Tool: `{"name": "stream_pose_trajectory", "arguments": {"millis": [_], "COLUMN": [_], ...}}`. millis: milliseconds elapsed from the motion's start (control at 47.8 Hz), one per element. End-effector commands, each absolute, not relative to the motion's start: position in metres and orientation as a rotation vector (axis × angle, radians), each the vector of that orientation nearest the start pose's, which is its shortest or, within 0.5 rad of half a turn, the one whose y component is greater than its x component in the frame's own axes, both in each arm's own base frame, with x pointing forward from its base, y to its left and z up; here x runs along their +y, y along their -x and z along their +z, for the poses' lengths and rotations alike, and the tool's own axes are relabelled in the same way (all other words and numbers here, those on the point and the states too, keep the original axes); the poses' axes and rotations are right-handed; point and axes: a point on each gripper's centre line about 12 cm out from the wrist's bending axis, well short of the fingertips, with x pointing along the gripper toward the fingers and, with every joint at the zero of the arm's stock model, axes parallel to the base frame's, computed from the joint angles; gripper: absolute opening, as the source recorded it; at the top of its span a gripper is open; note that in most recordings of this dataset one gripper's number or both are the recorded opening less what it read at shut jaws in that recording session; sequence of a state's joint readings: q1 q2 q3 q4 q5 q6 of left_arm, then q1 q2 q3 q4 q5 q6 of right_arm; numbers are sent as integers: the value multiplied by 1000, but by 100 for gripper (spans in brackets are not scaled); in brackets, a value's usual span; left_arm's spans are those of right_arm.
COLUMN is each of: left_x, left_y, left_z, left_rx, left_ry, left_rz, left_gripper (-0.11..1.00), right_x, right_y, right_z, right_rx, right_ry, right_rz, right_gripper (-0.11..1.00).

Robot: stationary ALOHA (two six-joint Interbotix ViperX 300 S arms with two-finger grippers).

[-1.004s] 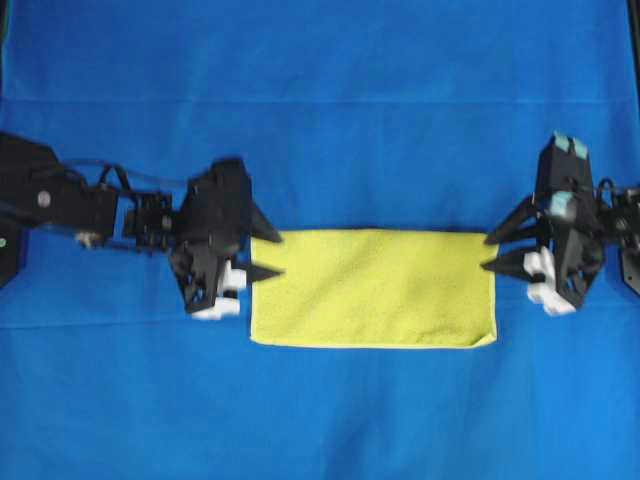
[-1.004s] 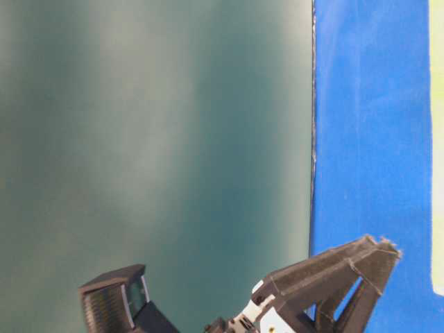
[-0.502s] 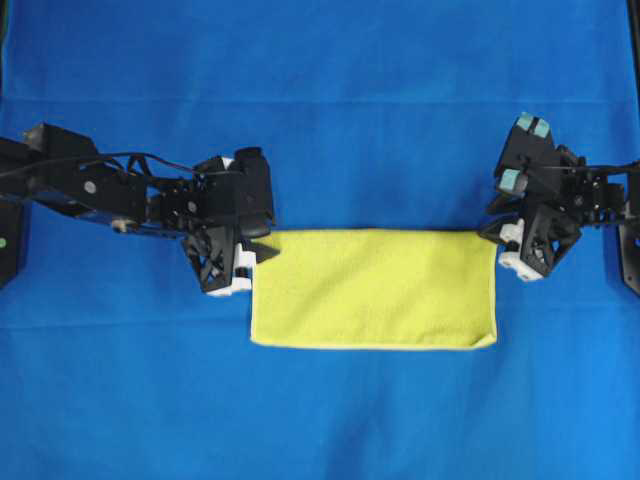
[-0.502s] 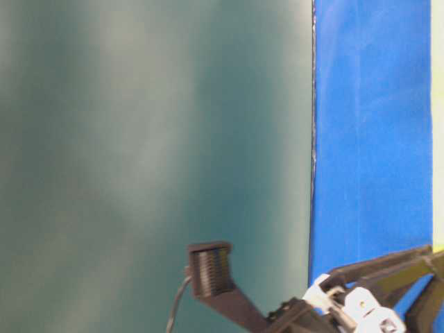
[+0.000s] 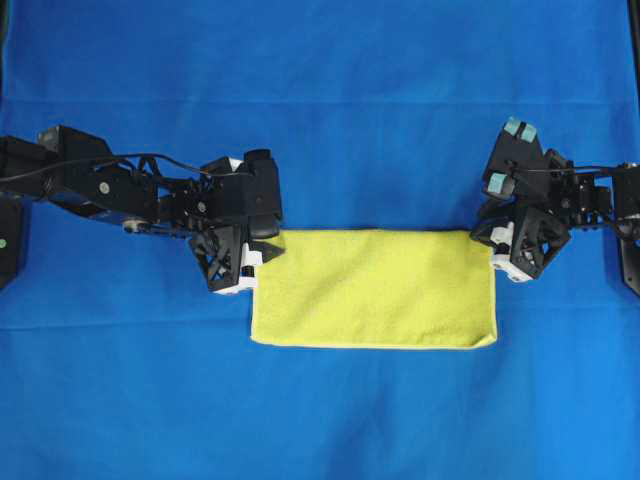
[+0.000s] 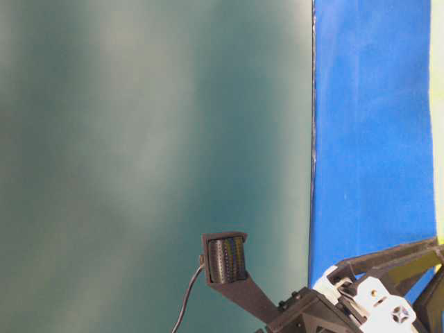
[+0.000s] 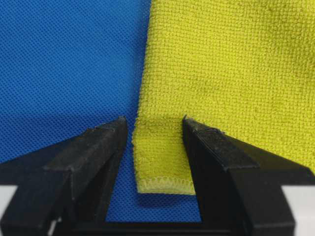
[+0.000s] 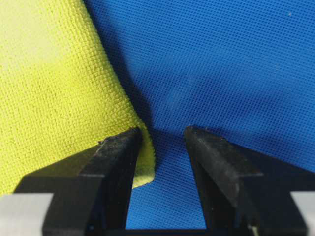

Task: Fold the yellow towel.
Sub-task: 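Grasp the left-end corners of the folded strip with both grippers, then lift the strip and swing it to a vertical orientation with both grippers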

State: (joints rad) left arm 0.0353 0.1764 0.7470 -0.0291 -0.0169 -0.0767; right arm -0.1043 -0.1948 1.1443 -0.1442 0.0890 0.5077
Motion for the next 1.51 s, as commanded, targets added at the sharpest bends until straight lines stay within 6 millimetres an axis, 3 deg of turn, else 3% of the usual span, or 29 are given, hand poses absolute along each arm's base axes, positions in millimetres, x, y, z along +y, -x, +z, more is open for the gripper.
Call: {"name": "stream_pose_trajectory", "arguments": {"millis": [0, 105, 251, 314, 481, 669, 1025, 1234, 1360, 1485], "left_x": [13, 12, 9, 9, 9, 9, 9, 8, 8, 8], "left_y": [-363, -365, -367, -367, -368, -372, -371, -366, -362, -361], "left_z": [77, 77, 77, 77, 77, 88, 186, 231, 244, 244], "left_rx": [930, 951, 981, 985, 990, 969, 843, 748, 709, 702], "left_ry": [118, 122, 124, 124, 125, 126, 123, 120, 114, 114], "left_rz": [85, 84, 81, 81, 81, 80, 67, 58, 54, 54], "left_gripper": [47, 38, 10, 3, 3, 3, 3, 3, 3, 3], "right_x": [-24, -15, -9, -9, -10, -14, -16, -18, -19, -25], "right_y": [-236, -238, -238, -236, -236, -236, -224, -213, -212, -212], "right_z": [88, 89, 89, 89, 95, 116, 186, 221, 226, 225], "right_rx": [1008, 1011, 1017, 1023, 1016, 962, 828, 747, 725, 719], "right_ry": [-376, -361, -378, -389, -392, -396, -387, -373, -375, -380], "right_rz": [-287, -257, -249, -258, -262, -266, -262, -259, -260, -284], "right_gripper": [49, 39, 1, 1, 1, 1, 1, 1, 1, 1]}}
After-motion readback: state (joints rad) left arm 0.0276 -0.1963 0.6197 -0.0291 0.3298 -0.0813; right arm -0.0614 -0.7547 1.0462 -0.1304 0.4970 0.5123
